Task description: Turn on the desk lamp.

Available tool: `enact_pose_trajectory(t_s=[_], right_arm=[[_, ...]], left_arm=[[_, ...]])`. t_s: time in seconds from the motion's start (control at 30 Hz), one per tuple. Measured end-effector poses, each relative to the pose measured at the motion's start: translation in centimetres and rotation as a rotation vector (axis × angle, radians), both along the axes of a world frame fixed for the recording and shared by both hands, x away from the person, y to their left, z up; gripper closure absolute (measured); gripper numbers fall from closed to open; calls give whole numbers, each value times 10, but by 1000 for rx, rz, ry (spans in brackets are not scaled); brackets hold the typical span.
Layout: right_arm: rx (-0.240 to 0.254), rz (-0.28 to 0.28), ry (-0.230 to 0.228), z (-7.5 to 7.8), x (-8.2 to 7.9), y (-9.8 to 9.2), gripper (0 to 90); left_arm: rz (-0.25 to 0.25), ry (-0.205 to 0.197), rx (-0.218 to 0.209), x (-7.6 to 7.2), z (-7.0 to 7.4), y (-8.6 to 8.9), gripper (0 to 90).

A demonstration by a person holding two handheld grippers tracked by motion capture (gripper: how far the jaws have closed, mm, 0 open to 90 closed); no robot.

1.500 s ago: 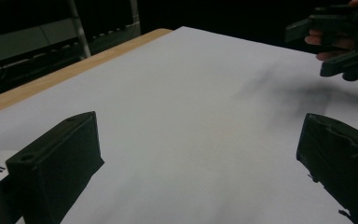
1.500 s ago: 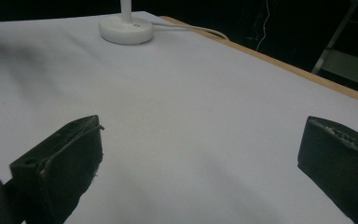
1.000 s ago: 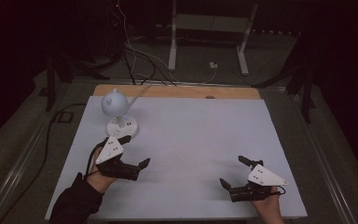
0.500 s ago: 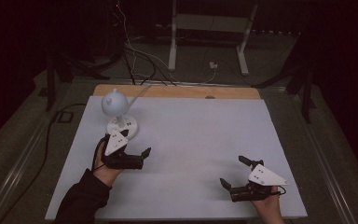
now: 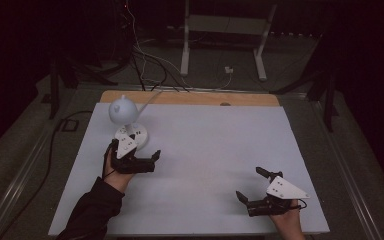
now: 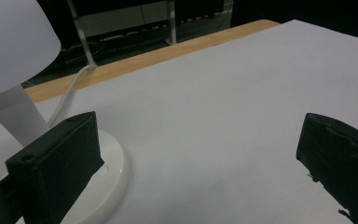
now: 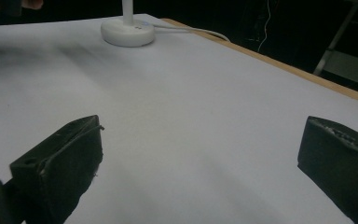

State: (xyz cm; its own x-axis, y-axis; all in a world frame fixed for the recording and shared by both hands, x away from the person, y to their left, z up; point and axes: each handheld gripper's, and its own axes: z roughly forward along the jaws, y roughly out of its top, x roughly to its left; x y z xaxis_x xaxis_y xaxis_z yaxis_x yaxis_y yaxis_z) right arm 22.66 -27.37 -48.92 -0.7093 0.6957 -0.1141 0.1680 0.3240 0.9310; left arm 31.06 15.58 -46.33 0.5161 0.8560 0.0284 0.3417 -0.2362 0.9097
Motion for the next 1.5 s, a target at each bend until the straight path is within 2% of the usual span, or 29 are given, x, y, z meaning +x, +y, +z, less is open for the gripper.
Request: enact_pose_trajectory(t_s=[0.23, 0.37, 0.43, 0.53, 0.7, 0.83, 0.93, 1.0, 1.03, 1.07, 1.1, 1.2, 1.33, 1.5], right_arm=[[6, 0, 2, 0, 0, 0, 0], [5, 1, 0, 0, 0, 0, 0], [8, 0, 3, 0, 0, -1, 0], [6, 2, 2, 0, 0, -1, 0], [7, 3, 3, 0, 0, -1, 0], [15, 2, 4, 0, 0, -1, 0], [15, 2, 2, 0, 0, -2, 0], [20, 2, 2, 0, 0, -2, 0], [21, 2, 3, 0, 0, -2, 0], [19, 3, 4, 0, 0, -2, 0], [17, 4, 3, 0, 0, -2, 0], [21, 3, 3, 0, 0, -2, 0], [20, 4, 3, 0, 0, -2, 0], [18, 5, 4, 0, 0, -2, 0]], left_arm=[[87, 9, 39, 10, -6, -3, 4], [117, 20, 29, 15, -8, -2, 9], [131, 48, 16, 18, -9, -2, 11], [138, 76, 24, 21, -9, -4, 46], [150, 113, 59, 26, -12, -8, 79], [188, 112, 63, 30, -15, -7, 164], [211, 107, 75, 33, -16, -5, 177], [230, 100, 81, 34, -17, -5, 263], [234, 101, 87, 34, -17, -4, 263], [237, 97, 92, 34, -18, -4, 336], [247, 92, 99, 35, -18, -4, 336], [261, 84, 102, 36, -19, -3, 415], [276, 98, 102, 39, -21, 0, 527], [295, 106, 111, 43, -23, 2, 583]])
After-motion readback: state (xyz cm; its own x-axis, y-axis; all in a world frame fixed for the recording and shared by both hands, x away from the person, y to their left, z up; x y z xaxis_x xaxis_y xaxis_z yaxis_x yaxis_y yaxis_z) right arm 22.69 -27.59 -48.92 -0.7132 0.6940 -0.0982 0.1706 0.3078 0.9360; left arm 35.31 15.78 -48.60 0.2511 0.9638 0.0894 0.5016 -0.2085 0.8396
